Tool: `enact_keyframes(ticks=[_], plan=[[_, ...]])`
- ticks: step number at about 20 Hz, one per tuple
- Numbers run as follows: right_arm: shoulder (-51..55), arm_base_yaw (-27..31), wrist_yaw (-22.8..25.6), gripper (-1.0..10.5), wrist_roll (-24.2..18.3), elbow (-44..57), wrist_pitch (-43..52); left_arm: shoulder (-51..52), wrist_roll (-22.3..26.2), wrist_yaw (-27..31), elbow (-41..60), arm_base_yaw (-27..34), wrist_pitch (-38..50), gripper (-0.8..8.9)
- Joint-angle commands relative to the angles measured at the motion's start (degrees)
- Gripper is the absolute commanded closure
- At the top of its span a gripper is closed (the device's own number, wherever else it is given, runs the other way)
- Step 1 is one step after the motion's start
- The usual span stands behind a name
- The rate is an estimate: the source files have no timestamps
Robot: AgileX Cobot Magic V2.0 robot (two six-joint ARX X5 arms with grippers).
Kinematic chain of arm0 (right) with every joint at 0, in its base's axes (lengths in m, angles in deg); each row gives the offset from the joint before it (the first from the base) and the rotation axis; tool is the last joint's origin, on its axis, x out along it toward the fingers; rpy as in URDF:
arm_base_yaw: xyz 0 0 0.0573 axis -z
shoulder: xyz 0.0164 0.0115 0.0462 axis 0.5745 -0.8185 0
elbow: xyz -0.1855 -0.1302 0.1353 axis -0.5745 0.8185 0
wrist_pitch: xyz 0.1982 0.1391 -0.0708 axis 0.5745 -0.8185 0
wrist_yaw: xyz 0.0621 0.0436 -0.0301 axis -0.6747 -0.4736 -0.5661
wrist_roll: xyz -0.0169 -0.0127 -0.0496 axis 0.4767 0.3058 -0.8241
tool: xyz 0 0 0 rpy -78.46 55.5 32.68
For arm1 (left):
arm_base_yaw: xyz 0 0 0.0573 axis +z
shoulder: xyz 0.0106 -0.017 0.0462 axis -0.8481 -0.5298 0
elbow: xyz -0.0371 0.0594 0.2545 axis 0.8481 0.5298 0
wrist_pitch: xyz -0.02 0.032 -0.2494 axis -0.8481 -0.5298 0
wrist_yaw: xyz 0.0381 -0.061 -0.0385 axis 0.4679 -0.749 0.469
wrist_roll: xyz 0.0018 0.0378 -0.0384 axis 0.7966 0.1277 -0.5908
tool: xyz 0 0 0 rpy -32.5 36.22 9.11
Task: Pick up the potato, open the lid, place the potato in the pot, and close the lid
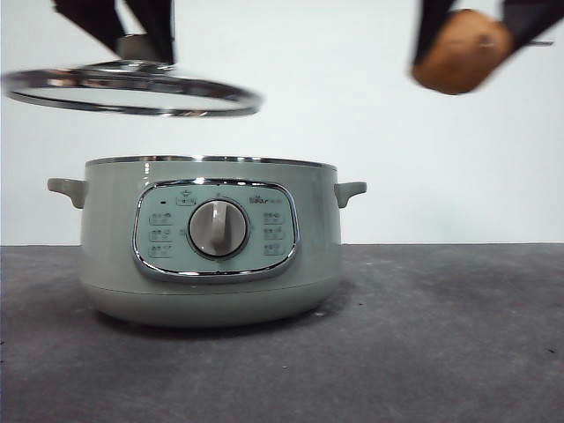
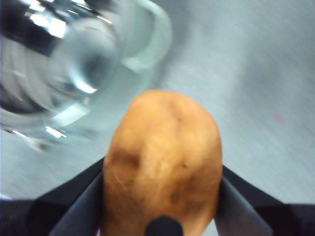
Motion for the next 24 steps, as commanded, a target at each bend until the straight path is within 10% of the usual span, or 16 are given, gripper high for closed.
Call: enact_keyframes(ticks=[1,12,24], plan=[[-5.7,-4.2,-0.1,9.5,1.3,-4.6,1.9,1.9,2.1,0.9,-0.3,3.2,1.6,8.22],[-36.4,-15.1,2.8,9.5,1.3,-32.0,2.6,2.1,2.1,0.8,-0.3,19.7,2.5,8.22],[-50.0,-18.5,3.4,8.4,0.3,-34.0,5.0,2.0,2.6,-3.9,-0.3,26.6,2.3,8.22]])
